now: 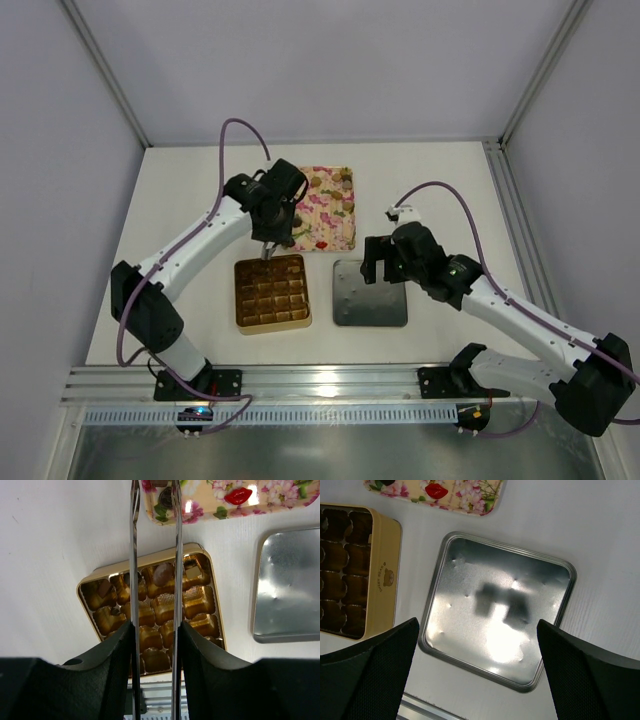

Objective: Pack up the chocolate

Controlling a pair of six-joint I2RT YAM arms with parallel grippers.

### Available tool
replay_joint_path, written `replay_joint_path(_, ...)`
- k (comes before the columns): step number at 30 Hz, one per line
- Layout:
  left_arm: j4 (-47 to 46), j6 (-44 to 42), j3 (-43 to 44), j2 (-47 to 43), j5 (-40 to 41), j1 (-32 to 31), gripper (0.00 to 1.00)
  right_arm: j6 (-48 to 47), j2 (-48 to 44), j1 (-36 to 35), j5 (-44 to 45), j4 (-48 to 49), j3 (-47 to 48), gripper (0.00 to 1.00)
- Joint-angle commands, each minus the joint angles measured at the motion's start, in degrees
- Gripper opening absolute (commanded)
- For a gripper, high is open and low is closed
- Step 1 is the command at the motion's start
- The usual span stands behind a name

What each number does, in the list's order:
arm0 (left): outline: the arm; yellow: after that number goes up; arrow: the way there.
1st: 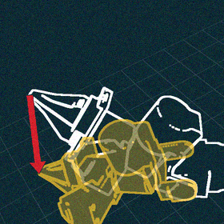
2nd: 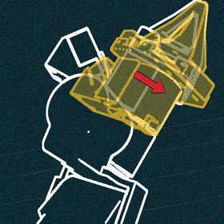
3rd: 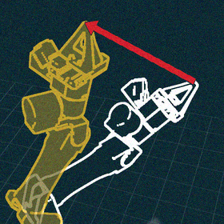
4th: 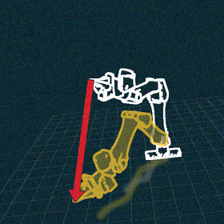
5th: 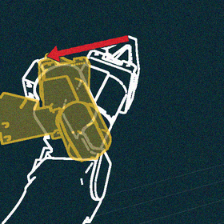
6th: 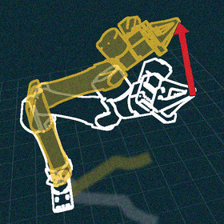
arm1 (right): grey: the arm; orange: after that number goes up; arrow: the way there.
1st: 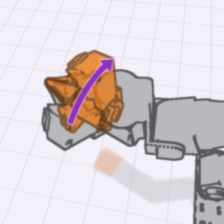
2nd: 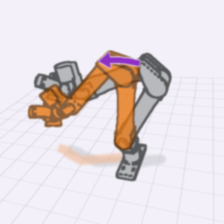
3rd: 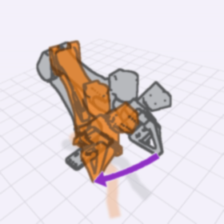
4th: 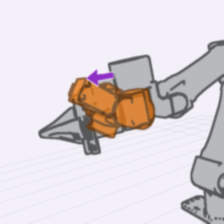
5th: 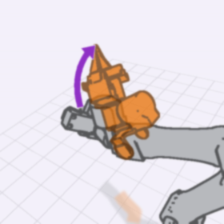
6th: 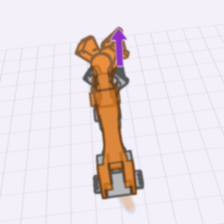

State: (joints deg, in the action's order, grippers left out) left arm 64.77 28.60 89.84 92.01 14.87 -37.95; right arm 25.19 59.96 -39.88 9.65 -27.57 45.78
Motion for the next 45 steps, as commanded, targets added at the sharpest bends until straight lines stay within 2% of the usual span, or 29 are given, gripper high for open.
replay_joint_path(1,-3.33,-2.85,3.23,1.41,-1.34,1.04,0.41,-1.81,0.33,0.33,-0.86,0.06,2.3,1.0)
replay_joint_path(21,-5.36,-4.87,4.2,8.54,-3.1,3.5,0.4,-3.13,2.0,2.08,-2.62,1.64,0.98,1.0)
replay_joint_path(45,-6.24,-4.87,1.83,10.12,-3.98,3.68,0.4,-3.57,2.88,3.49,-4.55,3.4,-0.78,1.0)
